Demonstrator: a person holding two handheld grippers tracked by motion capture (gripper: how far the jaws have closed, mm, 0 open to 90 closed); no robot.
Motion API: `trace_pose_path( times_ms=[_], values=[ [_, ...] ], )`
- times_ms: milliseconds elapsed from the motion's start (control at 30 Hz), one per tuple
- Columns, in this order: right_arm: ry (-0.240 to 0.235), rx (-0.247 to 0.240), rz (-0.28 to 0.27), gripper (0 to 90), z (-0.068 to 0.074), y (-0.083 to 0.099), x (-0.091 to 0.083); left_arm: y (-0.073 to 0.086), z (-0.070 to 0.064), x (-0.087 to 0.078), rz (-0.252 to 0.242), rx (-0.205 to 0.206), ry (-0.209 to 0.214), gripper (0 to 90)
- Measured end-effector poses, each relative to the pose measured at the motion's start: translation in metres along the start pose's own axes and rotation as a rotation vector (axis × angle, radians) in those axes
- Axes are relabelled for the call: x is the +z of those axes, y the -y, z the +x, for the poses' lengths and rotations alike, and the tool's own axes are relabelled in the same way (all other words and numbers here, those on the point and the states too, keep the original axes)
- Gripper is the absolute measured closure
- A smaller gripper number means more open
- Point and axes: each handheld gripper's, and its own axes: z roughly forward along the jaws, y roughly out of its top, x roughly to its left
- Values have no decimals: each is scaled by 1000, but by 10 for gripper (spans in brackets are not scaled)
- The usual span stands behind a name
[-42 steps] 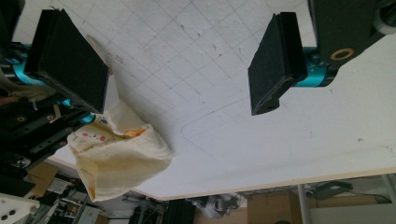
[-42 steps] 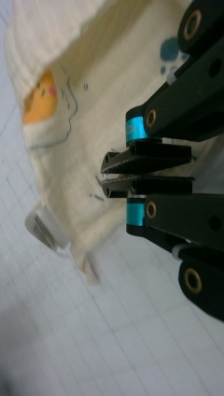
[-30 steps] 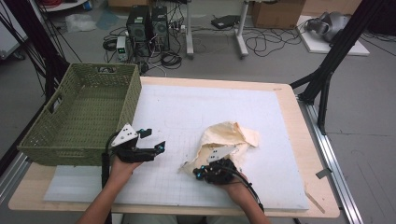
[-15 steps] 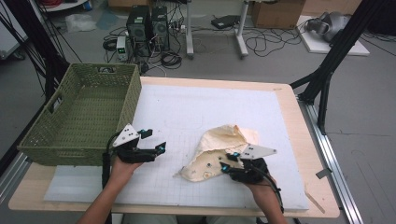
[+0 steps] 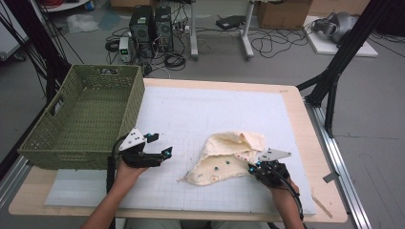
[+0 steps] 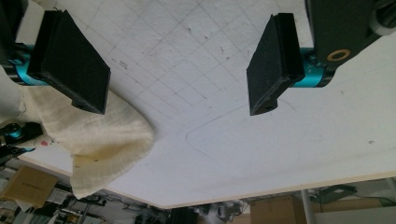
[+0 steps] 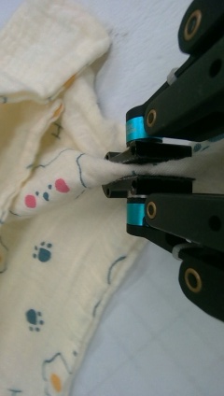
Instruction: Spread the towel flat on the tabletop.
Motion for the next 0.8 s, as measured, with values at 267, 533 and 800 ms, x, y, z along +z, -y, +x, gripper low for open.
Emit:
trace_pose_path(
  times_ms=[267, 533, 800],
  values=[
    [-13, -23, -67, 595, -4, 9, -26, -9, -11, 12, 16, 30, 35, 273],
    [102, 45, -208, 424, -14, 6, -42, -40, -39, 47, 59, 98, 152, 307],
    [123, 47, -184, 408, -14, 9, -38, -39, -68, 87, 132, 140, 254, 307]
  ],
)
